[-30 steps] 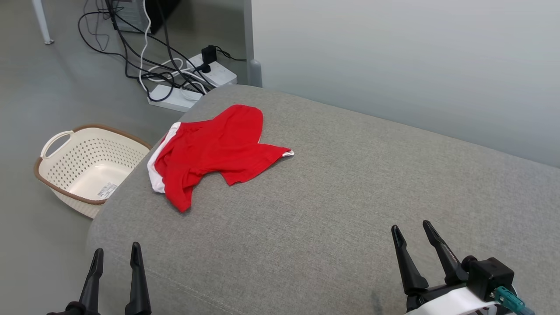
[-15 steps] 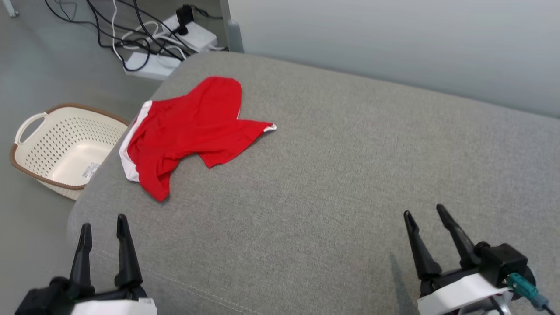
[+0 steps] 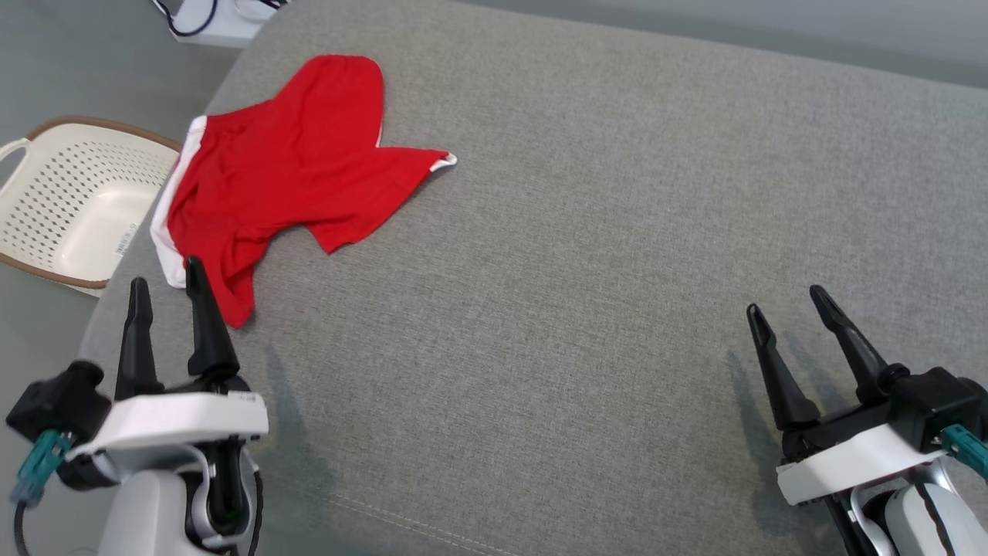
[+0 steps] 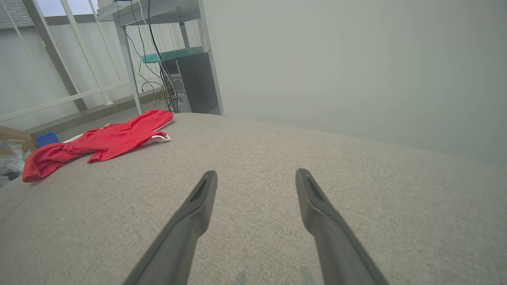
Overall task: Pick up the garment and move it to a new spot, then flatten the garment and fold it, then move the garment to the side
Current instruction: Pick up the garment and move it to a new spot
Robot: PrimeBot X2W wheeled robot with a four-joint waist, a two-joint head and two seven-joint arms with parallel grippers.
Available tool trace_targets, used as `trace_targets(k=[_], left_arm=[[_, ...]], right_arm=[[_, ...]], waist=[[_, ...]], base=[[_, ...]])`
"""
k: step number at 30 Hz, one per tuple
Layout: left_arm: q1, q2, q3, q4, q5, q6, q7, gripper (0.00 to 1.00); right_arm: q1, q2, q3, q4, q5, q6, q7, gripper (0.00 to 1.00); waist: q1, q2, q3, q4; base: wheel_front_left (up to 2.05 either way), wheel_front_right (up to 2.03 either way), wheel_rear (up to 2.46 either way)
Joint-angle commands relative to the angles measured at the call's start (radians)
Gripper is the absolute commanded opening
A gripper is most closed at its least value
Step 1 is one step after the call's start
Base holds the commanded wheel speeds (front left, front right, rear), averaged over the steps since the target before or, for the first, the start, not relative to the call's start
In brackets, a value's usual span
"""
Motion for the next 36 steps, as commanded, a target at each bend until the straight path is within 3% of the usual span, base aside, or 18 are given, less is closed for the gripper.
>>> trace_targets(k=[1,10,14,25,31,36], left_arm=[[-0.060,0.017,0.036,0.017,-0.013,-0.010,0.001,1.00],[-0.378,0.017,0.054,0.409,-0.035,-0.076,0.001,1.00],[-0.456,0.017,0.076,0.495,-0.018,-0.079,0.001,1.00],[-0.677,0.025,0.090,0.922,-0.071,-0.118,0.001,1.00],[-0.745,0.065,0.062,1.073,-0.047,-0.108,0.015,1.00],[-0.753,0.088,0.053,1.112,-0.043,-0.112,0.018,1.00]], right_arm=[[-0.021,-0.016,0.024,-0.031,-0.003,0.000,-0.006,1.00],[-0.056,-0.100,0.045,-0.070,0.005,0.000,-0.006,1.00],[-0.063,-0.124,0.042,-0.087,0.005,0.000,-0.006,1.00],[-0.064,-0.172,0.048,-0.123,0.039,0.000,-0.006,1.00],[-0.066,-0.186,0.067,-0.128,0.053,0.000,-0.006,1.00],[-0.067,-0.189,0.074,-0.132,0.059,0.000,-0.006,1.00]], waist=[[0.0000,0.0000,0.030,-0.014],[0.0000,0.0000,0.146,-0.023],[0.0000,0.0000,0.176,-0.021],[0.0000,0.0000,0.230,-0.035],[0.0000,0.0000,0.239,-0.065],[0.0000,0.0000,0.243,-0.085]], base=[[0.00,0.00,0.00],[0.00,0.00,0.00],[0.00,0.00,0.00],[0.00,0.00,0.00],[0.00,0.00,0.00],[0.00,0.00,0.00]])
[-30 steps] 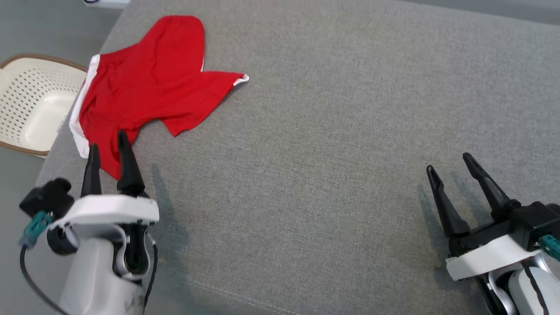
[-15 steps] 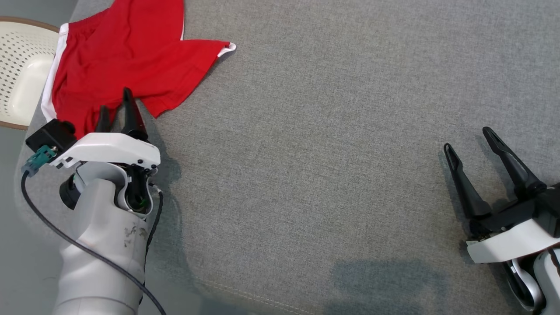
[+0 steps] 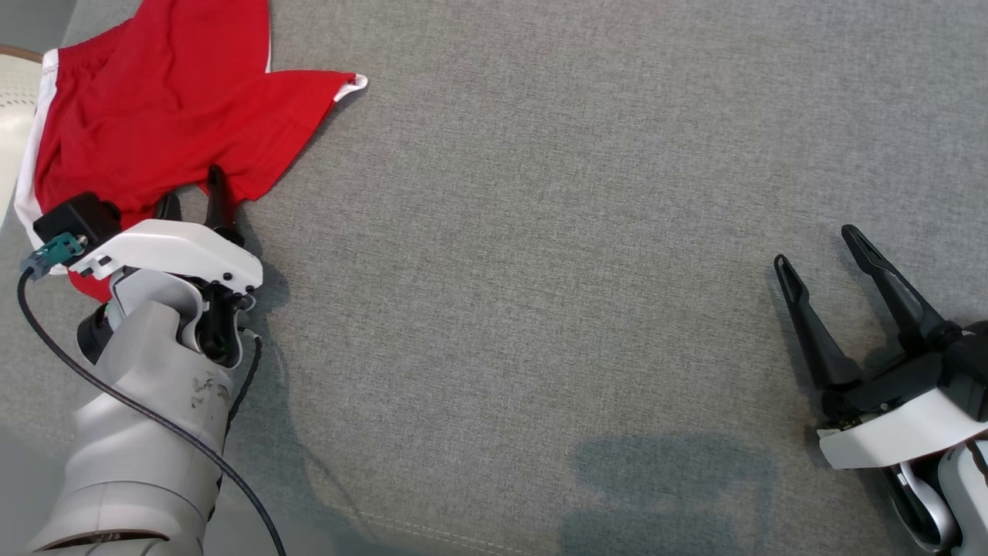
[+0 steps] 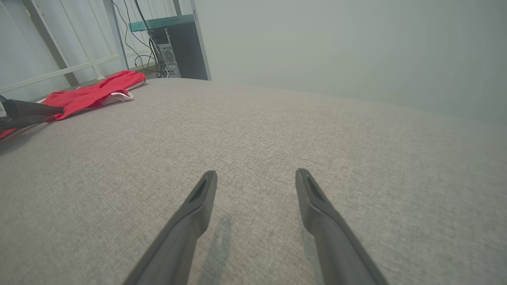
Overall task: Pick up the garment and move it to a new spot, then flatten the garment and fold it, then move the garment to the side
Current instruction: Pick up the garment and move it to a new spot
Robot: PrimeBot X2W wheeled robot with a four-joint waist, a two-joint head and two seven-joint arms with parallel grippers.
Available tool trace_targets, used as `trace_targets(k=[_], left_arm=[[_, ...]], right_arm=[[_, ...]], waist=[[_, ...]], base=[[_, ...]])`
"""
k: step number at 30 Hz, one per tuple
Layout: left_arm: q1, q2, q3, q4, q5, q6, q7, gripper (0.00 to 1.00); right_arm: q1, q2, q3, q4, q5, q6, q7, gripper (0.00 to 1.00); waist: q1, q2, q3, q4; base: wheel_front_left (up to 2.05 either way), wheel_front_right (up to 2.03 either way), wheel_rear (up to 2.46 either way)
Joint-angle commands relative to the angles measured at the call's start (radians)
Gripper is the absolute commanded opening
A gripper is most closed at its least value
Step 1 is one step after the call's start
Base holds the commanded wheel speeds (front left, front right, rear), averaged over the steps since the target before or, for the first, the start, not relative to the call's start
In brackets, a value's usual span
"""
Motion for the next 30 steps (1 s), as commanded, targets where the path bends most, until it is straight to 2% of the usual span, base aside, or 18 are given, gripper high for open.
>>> trace_targets(k=[1,5,6,7,8,14,21,30], left_arm=[[0.003,0.057,0.011,0.001,0.006,0.000,0.001,1.00],[0.006,0.069,0.000,0.010,0.016,0.004,-0.006,1.00],[0.007,0.071,-0.003,0.012,0.020,0.008,-0.007,0.77],[0.008,0.073,-0.007,0.013,0.023,0.011,-0.008,0.22],[0.008,0.073,-0.008,0.014,0.024,0.012,-0.009,0.00],[0.015,0.081,-0.001,-0.006,0.023,0.004,-0.014,0.00],[0.080,0.088,0.039,-0.161,0.054,0.006,-0.015,0.00],[0.201,0.082,0.115,-0.425,0.171,-0.005,-0.015,0.00]], right_arm=[[0.012,-0.016,0.021,-0.025,0.008,0.000,-0.006,1.00],[0.021,-0.016,0.028,-0.023,0.017,0.000,-0.006,1.00],[0.022,-0.017,0.031,-0.023,0.019,0.000,-0.006,1.00],[0.024,-0.018,0.035,-0.022,0.022,0.000,-0.006,1.00],[0.025,-0.019,0.038,-0.022,0.024,0.000,-0.006,1.00],[0.026,-0.023,0.051,-0.025,0.039,0.000,-0.006,1.00],[0.023,-0.003,0.055,-0.022,0.044,0.000,-0.006,1.00],[0.000,0.070,0.082,0.002,0.056,0.000,-0.006,1.00]], waist=[[0.0000,0.0000,0.000,-0.009],[0.0000,0.0000,-0.006,-0.021],[0.0000,0.0000,-0.008,-0.024],[0.0000,0.0000,-0.011,-0.026],[0.0000,0.0000,-0.014,-0.028],[0.0000,0.0000,-0.026,-0.038],[0.0000,0.0000,-0.060,-0.040],[0.0000,0.0000,-0.150,-0.065]], base=[[0.00,0.00,0.00],[0.00,0.00,0.00],[0.00,0.00,0.00],[0.00,0.00,0.00],[0.00,0.00,0.00],[0.00,0.00,0.00],[0.00,0.00,0.00],[0.00,0.00,0.00]])
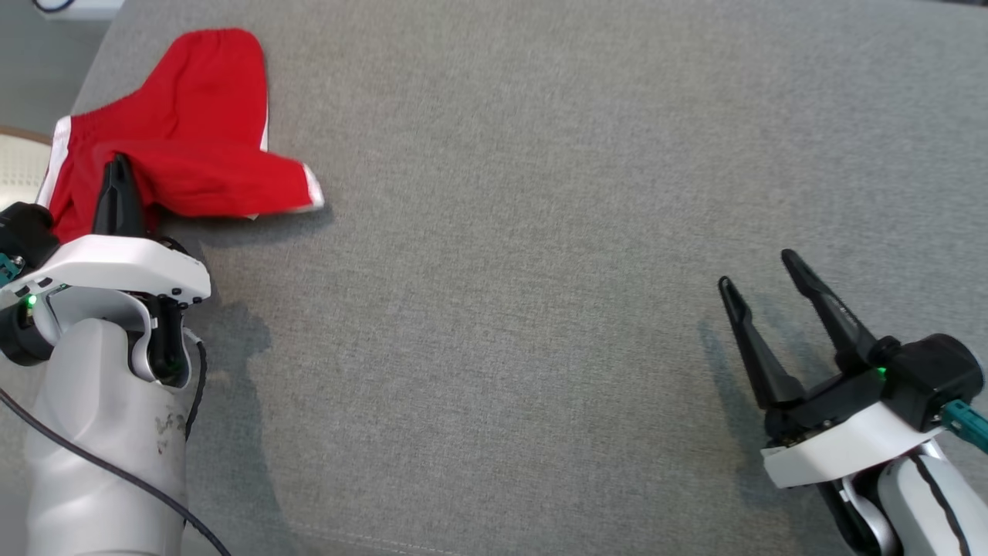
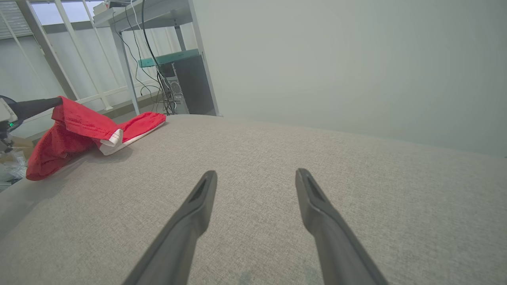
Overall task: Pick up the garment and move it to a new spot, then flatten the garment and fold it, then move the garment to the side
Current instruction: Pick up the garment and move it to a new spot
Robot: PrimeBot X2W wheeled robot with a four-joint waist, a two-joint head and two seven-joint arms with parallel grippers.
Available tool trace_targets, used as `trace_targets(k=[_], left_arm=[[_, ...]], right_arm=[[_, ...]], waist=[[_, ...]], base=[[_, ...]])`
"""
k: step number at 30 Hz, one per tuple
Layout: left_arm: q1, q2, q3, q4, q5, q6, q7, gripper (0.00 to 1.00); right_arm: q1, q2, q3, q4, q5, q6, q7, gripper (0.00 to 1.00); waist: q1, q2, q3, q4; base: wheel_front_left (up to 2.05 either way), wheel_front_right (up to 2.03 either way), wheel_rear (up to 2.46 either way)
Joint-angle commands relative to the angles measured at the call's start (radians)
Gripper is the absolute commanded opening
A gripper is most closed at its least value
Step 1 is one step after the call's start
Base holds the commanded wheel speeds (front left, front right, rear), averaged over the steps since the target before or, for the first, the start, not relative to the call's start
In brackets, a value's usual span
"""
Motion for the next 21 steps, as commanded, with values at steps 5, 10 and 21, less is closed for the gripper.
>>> trace_targets(k=[5,10,21], left_arm=[[0.070,0.045,0.023,-0.181,0.117,-0.006,-0.009,0.00],[0.109,0.024,0.030,-0.333,0.167,-0.018,-0.009,0.00],[0.169,-0.022,-0.059,-0.542,0.192,-0.062,-0.009,0.00]], right_arm=[[-0.005,0.039,0.031,-0.002,0.019,0.000,-0.006,1.00],[0.005,0.068,0.026,0.011,0.023,0.000,-0.006,1.00],[0.031,0.144,0.020,0.019,0.026,0.000,-0.006,1.00]], waist=[[0.0000,0.0000,-0.076,-0.047],[0.0000,0.0000,-0.127,-0.084],[0.0000,0.0000,-0.229,-0.214]], base=[[0.00,0.00,0.00],[0.00,0.00,0.00],[0.00,0.00,0.00]])
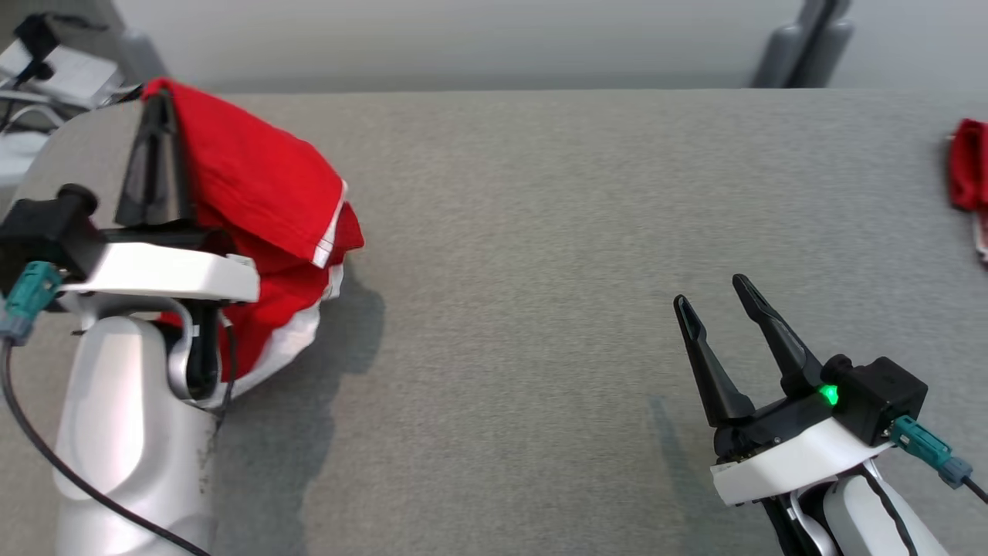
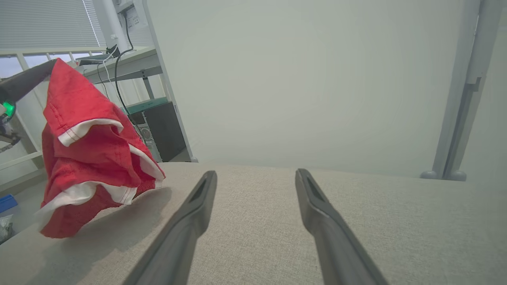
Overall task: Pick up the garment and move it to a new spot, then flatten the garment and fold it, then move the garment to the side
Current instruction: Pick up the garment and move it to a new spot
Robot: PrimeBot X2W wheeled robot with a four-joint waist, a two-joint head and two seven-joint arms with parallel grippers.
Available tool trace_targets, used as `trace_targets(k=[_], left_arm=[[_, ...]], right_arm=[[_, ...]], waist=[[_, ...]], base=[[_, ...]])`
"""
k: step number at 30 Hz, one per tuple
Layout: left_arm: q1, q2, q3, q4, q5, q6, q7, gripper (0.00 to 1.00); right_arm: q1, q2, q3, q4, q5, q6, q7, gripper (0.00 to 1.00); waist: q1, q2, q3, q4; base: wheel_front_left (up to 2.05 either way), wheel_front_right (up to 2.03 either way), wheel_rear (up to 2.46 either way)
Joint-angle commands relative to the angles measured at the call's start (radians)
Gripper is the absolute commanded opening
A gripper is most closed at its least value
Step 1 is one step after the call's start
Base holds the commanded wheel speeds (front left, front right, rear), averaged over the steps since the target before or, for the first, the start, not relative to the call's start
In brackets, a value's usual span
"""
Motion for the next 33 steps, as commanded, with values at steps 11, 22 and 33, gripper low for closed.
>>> trace_targets(k=[11,22,33], left_arm=[[-0.028,0.014,-0.175,-0.130,-0.038,-0.017,0.028,0.00],[-0.036,0.023,-0.242,-0.078,-0.065,-0.018,0.048,0.00],[0.097,0.114,-0.409,0.002,-0.178,-0.019,0.137,0.00]], right_arm=[[0.019,0.048,-0.007,-0.028,0.008,0.000,-0.006,1.00],[0.010,0.070,-0.017,-0.027,0.019,0.000,-0.006,1.00],[0.014,0.086,-0.036,-0.035,0.025,0.000,-0.006,1.00]], waist=[[0.0000,0.0000,-0.042,-0.226],[0.0000,0.0000,-0.025,-0.348],[0.0000,0.0000,-0.003,-0.352]], base=[[0.00,0.00,0.00],[0.00,0.00,0.00],[0.00,0.00,0.00]])
